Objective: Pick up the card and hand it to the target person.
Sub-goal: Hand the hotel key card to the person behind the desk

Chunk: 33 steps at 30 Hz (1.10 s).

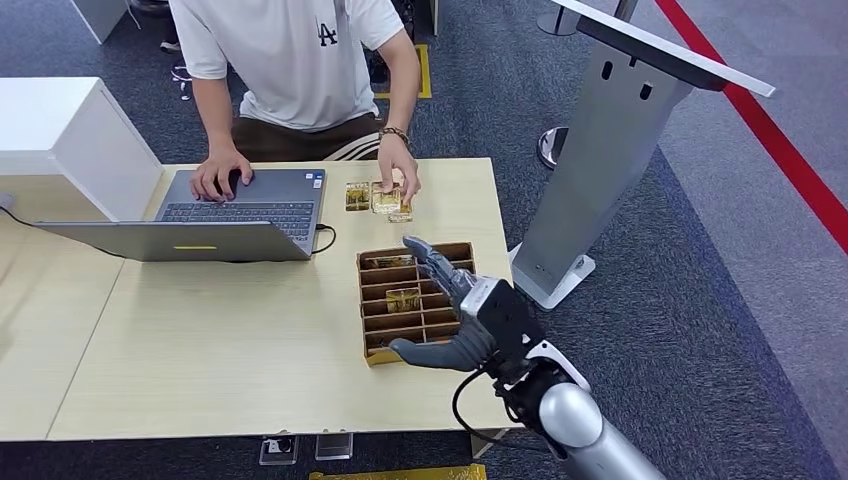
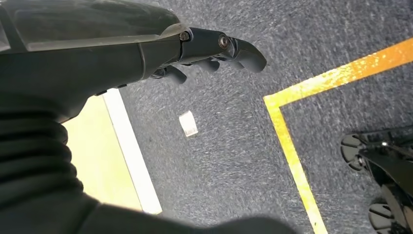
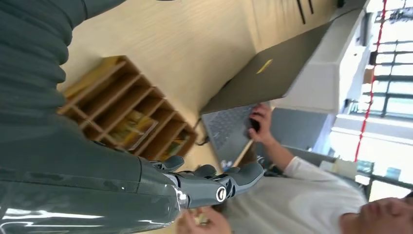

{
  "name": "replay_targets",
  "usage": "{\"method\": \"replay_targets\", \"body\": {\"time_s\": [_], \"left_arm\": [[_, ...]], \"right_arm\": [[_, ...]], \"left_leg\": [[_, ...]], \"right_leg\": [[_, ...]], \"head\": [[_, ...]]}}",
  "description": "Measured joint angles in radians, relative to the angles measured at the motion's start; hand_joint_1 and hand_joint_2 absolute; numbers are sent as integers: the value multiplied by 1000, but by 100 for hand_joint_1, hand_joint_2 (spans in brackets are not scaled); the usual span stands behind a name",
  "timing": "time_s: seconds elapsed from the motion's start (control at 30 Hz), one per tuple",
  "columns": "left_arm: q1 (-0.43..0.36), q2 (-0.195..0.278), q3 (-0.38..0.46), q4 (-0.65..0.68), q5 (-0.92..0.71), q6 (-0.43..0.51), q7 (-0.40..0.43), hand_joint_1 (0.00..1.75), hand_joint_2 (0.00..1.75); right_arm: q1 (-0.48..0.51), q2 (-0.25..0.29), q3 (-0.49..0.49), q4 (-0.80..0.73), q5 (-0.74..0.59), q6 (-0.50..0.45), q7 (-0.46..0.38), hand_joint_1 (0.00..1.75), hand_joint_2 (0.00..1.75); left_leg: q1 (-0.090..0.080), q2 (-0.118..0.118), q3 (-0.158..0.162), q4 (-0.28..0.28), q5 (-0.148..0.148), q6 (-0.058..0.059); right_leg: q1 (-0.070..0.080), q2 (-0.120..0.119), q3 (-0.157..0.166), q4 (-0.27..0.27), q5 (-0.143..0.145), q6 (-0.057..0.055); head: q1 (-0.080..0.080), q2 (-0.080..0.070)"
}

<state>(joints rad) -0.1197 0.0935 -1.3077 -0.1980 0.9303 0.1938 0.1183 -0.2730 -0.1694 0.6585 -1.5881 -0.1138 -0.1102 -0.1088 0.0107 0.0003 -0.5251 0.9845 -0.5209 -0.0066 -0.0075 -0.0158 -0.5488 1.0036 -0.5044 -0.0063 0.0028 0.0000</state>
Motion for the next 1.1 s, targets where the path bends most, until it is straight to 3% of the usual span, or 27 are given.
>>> {"method": "replay_targets", "body": {"time_s": [0.17,0.47,0.73,1.1], "left_arm": [[1,0,0,0,1,17,4,0,0],[1,0,0,0,0,25,3,0,0],[0,0,0,0,0,22,5,0,0],[-1,-1,0,0,-4,22,5,0,0]], "right_arm": [[102,-40,-68,-31,-7,-22,9,0,175],[202,-75,-165,-84,-3,-39,18,0,175],[238,-81,-214,-104,-55,25,-7,0,175],[248,-82,-239,-98,-71,31,-14,0,175]], "left_leg": [[0,0,-1,0,0,0],[0,1,0,0,0,0],[0,1,0,0,0,0],[0,1,0,0,0,0]], "right_leg": [[0,0,-1,0,0,0],[0,1,-1,0,0,0],[0,1,-1,0,0,0],[0,1,-1,0,0,0]], "head": [[-1,0],[0,0],[0,0],[0,0]]}}
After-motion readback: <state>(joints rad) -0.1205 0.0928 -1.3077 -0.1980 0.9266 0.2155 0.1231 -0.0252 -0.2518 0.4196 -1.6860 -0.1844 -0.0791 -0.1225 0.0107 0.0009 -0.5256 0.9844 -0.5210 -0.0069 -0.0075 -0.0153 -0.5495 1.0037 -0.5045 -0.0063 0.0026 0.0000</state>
